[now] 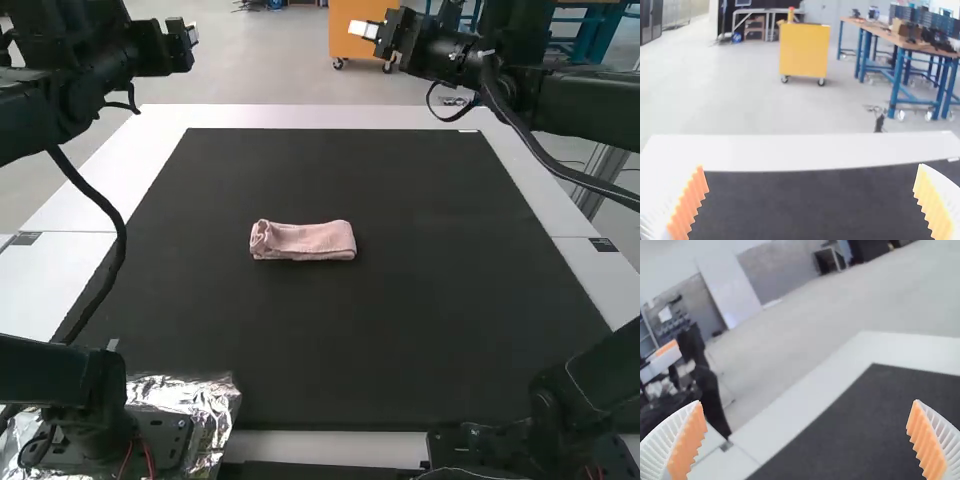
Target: Fold the towel.
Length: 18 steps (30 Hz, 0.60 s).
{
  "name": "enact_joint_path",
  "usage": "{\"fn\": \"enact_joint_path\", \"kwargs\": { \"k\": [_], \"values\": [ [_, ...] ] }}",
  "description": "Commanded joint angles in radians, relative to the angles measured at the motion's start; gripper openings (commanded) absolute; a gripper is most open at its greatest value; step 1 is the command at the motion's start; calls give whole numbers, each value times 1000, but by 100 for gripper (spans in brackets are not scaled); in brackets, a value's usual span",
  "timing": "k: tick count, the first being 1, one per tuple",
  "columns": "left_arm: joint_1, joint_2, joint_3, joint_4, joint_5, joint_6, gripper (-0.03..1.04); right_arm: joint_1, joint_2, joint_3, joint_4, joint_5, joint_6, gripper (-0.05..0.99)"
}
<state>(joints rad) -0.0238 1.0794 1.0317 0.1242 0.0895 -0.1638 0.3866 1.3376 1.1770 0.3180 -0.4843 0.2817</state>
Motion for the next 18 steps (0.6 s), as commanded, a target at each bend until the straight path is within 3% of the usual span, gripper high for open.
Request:
{"fn": "enact_joint_path", "kwargs": {
  "k": [1,8,11,18],
  "values": [
    [4,-113,36,-6,-13,14,97,-38,-212,-30,-28,36,19,92],
    [27,-349,22,-35,-11,7,97,-183,-673,-158,-169,38,37,92],
    [41,-447,4,-61,-5,-19,97,-235,-847,-217,-232,29,37,92],
    [73,-722,-76,-101,24,-40,97,-258,-1169,-269,-355,44,48,92]
  ]
}}
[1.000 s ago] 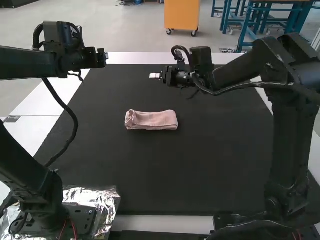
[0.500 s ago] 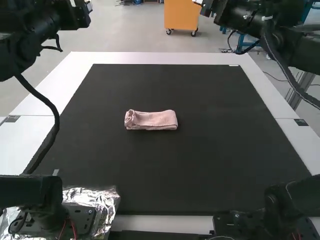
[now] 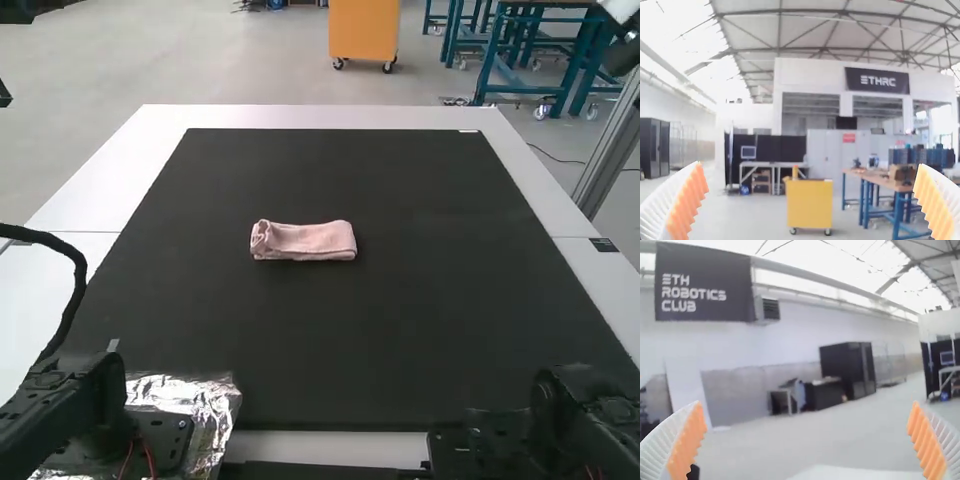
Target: Fold the towel.
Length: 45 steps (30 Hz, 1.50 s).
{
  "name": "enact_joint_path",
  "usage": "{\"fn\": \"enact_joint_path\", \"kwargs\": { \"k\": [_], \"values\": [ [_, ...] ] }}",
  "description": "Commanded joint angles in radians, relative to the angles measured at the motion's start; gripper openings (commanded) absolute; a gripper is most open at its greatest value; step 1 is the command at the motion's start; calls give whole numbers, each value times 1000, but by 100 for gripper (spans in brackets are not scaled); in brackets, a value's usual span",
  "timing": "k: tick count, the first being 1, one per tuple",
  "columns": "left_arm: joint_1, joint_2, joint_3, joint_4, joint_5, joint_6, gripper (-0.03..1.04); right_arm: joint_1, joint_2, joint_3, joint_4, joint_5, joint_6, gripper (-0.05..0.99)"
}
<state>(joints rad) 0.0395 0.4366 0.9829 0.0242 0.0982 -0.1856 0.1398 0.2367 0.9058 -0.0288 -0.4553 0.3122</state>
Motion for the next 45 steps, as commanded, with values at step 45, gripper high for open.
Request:
{"fn": "enact_joint_path", "kwargs": {
  "k": [45],
  "values": [
    [74,-437,-983,-47,248,204,97,66,-237,-907,75,741,-518,92]
  ]
}}
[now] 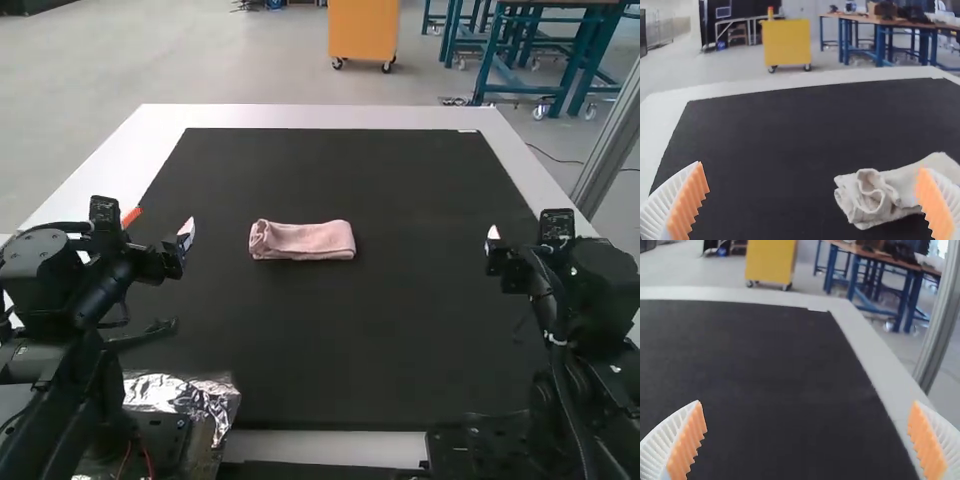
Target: Fold the towel.
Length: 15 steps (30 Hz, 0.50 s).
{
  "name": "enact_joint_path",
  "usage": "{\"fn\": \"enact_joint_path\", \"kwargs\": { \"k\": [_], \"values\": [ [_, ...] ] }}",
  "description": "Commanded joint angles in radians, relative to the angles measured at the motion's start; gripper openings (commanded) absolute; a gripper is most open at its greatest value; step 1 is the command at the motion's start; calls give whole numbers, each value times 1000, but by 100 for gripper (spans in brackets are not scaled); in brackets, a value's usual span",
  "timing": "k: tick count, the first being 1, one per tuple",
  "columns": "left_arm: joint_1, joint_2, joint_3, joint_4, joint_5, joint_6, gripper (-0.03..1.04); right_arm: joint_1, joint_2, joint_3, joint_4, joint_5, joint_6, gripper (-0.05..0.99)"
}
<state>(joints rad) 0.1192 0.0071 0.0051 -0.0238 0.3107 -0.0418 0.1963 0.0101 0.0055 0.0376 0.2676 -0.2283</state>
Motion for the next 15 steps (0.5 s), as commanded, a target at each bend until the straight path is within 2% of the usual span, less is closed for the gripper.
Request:
{"fn": "enact_joint_path", "kwargs": {
  "k": [1,4,15],
  "values": [
    [-4,-9,-5,4,36,51,97,9,-9,-7,8,16,23,92],
    [0,-7,-5,2,36,53,97,11,-9,-7,-1,-34,23,92],
    [2,-7,-5,2,36,53,97,11,-9,-7,-2,-41,23,92]
  ]
}}
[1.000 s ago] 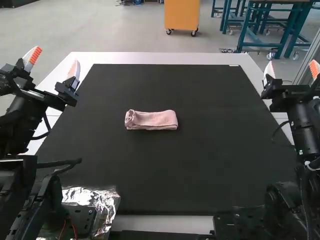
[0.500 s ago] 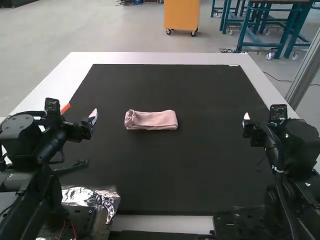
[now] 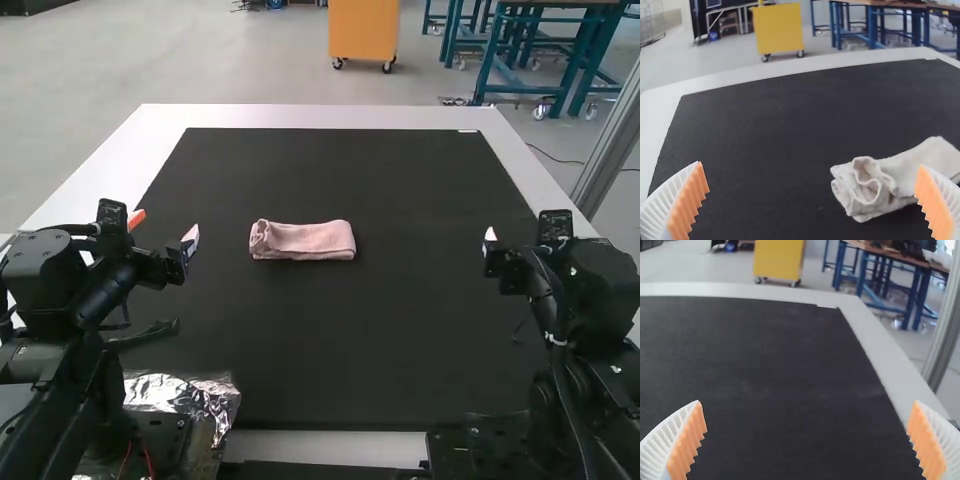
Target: Fold the towel.
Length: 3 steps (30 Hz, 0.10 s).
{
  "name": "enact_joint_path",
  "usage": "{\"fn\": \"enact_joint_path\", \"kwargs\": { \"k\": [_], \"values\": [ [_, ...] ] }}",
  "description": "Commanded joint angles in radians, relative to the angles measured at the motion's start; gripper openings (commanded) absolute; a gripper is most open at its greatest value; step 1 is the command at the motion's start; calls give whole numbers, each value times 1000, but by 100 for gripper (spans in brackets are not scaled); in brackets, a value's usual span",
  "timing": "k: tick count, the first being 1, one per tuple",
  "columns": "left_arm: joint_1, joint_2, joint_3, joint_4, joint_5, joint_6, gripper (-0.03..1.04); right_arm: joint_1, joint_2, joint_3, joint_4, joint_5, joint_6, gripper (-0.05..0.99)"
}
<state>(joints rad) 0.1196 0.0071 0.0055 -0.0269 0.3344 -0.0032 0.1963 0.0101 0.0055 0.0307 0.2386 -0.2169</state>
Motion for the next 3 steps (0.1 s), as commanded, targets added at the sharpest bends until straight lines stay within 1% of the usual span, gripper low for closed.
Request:
{"fn": "enact_joint_path", "kwargs": {
  "k": [1,3],
  "values": [
    [2,-7,-6,5,12,14,97,11,-9,-7,5,-12,11,92],
    [2,-7,-6,5,12,14,97,11,-10,-7,5,-12,11,92]
  ]
}}
